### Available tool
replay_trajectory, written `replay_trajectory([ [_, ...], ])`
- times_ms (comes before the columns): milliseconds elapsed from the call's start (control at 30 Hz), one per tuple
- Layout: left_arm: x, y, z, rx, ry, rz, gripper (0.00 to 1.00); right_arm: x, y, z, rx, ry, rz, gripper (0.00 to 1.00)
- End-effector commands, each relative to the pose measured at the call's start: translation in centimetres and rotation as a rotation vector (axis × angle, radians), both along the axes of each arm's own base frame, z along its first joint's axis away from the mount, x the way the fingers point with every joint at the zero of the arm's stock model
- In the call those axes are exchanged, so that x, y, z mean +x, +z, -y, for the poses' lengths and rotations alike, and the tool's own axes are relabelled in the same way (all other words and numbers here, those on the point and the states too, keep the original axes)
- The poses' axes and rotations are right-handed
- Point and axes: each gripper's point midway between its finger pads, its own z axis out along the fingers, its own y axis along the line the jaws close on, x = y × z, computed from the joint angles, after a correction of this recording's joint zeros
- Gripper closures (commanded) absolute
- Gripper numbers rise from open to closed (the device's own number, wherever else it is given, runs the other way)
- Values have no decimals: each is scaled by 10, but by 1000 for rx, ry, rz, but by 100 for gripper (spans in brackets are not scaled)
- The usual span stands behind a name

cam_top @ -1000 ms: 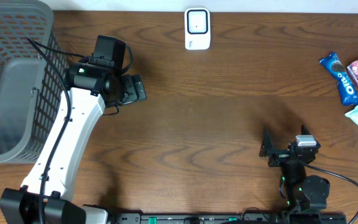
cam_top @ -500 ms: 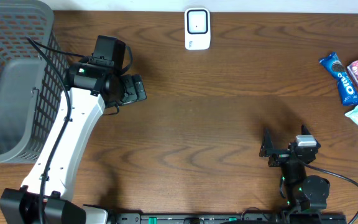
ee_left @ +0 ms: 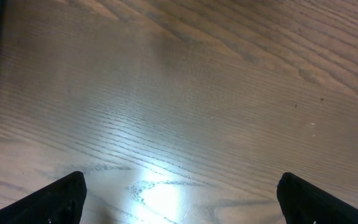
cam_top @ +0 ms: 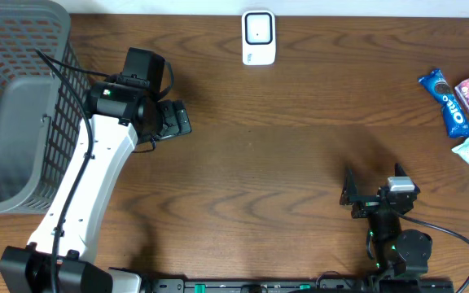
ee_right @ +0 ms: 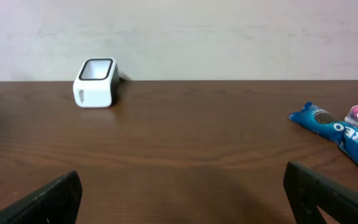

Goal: Scan the item barcode

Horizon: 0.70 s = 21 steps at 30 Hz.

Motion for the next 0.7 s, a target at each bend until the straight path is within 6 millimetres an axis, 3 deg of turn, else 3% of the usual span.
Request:
replay_trajectory([
  [0, -1, -2, -6, 33, -6, -6, 2, 0, 0, 1, -11, -4, 5, 1],
  [133, -4, -7, -10, 57, -7, -19, 2, 0, 0, 1, -11, -4, 5, 1],
  [300, -19, -28, -13, 74, -61, -33, 2, 0, 0, 1, -11, -4, 5, 1],
  [667, -40, -50, -17, 96, -219, 256, 2, 0, 0, 1, -11, -4, 5, 1],
])
